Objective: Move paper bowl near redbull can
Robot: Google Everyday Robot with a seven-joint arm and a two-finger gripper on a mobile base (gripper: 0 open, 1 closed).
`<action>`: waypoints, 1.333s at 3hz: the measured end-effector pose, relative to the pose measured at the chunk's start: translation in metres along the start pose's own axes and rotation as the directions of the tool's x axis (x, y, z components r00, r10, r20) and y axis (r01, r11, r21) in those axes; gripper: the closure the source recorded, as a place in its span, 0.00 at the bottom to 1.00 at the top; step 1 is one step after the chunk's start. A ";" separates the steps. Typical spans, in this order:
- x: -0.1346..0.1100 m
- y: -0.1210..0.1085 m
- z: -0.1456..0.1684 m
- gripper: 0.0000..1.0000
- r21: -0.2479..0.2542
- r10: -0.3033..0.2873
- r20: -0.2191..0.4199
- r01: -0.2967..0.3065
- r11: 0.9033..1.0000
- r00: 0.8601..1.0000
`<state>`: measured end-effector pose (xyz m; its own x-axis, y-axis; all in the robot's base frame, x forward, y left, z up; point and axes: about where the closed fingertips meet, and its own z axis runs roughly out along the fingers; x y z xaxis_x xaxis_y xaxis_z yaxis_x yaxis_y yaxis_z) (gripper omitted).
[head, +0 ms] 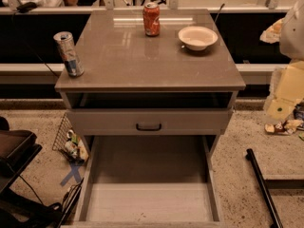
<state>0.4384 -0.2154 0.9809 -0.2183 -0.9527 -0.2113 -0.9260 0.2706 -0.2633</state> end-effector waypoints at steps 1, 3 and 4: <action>0.000 0.000 0.000 0.00 0.000 0.000 0.000 0.000 1.000 1.000; -0.002 -0.040 0.012 0.00 0.178 0.135 -0.027 -0.128 0.976 0.990; 0.010 -0.083 0.026 0.00 0.323 0.182 0.001 -0.172 0.931 0.983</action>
Offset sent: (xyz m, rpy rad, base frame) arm 0.0317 0.0007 0.0071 -0.0548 -0.1075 -0.1873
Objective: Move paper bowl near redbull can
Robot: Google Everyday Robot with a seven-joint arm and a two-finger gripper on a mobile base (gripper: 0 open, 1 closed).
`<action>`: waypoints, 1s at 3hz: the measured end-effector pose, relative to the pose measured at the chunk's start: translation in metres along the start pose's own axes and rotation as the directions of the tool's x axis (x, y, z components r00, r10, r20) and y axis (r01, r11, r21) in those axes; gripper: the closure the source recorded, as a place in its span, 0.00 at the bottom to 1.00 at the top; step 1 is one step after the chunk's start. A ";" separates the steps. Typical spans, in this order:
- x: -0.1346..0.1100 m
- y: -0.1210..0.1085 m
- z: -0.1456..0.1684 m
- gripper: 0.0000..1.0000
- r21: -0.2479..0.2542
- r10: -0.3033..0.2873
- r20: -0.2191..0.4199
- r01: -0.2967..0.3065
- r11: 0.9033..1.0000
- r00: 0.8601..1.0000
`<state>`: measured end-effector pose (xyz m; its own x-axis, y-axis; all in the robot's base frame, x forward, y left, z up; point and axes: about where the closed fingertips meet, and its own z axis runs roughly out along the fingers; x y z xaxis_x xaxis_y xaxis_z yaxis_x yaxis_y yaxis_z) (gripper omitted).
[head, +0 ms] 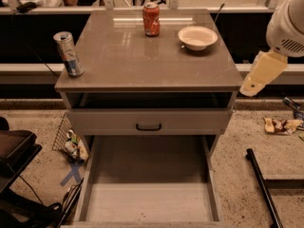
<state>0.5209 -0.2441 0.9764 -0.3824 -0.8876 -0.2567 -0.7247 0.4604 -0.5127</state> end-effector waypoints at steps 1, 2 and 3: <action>-0.006 -0.044 0.023 0.00 0.141 0.020 0.050 -0.027 0.990 0.999; -0.024 -0.082 0.038 0.00 0.267 0.022 0.137 -0.058 0.962 0.990; -0.041 -0.098 0.030 0.00 0.330 -0.001 0.202 -0.067 0.942 0.979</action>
Offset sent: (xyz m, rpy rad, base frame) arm 0.1504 -0.0133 0.0511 0.0643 -0.5749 -0.0208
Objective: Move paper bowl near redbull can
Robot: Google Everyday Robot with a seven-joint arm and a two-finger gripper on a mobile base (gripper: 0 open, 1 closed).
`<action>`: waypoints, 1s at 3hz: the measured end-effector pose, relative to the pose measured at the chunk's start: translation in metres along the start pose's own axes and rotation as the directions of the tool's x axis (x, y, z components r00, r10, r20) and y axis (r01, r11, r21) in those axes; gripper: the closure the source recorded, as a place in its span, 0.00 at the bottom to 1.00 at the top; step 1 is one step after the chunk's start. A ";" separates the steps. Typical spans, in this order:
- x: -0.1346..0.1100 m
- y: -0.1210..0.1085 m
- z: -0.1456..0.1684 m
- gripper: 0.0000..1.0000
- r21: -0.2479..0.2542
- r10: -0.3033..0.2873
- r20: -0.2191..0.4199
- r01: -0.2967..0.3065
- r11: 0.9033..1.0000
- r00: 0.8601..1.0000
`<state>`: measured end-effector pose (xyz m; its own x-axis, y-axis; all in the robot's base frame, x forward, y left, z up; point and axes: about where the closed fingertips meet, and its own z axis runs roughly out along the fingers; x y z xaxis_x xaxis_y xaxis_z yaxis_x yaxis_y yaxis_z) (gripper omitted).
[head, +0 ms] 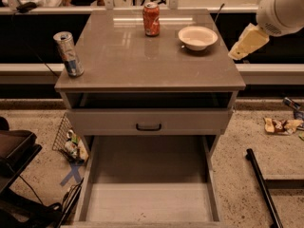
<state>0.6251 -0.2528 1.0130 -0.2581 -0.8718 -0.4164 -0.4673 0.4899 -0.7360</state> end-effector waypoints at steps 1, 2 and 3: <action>-0.002 0.001 0.003 0.00 -0.001 -0.001 0.008 0.001 1.000 1.000; -0.020 0.012 0.030 0.00 -0.013 -0.007 0.075 0.008 1.000 0.997; -0.049 0.023 0.076 0.00 -0.019 -0.040 0.191 0.044 0.999 0.981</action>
Offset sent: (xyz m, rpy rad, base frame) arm 0.0544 0.0490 -0.0382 0.0718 -0.0501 0.1359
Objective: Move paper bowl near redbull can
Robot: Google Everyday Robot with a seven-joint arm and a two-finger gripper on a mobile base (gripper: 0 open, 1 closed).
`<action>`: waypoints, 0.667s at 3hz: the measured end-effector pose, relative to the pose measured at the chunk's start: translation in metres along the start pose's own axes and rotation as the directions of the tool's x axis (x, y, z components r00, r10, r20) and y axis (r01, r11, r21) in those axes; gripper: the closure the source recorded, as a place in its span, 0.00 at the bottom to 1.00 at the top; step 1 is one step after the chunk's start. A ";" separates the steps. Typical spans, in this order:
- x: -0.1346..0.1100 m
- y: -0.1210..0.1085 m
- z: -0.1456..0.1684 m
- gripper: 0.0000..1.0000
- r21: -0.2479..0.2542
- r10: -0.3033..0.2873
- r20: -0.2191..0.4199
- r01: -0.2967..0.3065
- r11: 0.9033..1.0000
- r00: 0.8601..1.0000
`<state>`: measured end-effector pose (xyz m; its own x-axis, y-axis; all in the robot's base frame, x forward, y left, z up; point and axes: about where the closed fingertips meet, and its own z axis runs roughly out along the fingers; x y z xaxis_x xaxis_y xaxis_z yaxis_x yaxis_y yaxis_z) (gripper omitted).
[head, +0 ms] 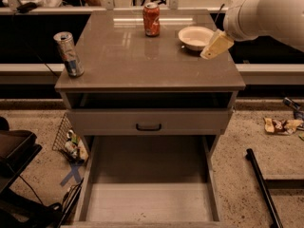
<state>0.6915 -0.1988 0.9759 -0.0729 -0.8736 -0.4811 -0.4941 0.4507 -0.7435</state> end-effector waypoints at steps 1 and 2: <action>-0.004 0.005 0.026 0.00 -0.006 -0.027 0.042 0.027 1.000 0.999; -0.003 0.018 0.059 0.00 -0.024 -0.052 0.063 0.053 0.998 0.997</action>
Offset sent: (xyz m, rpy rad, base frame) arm 0.0551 0.0266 -0.0578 -0.0181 -0.0114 0.1088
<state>0.7343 -0.1771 0.9364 0.0071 -0.8826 -0.4700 -0.5181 0.3988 -0.7567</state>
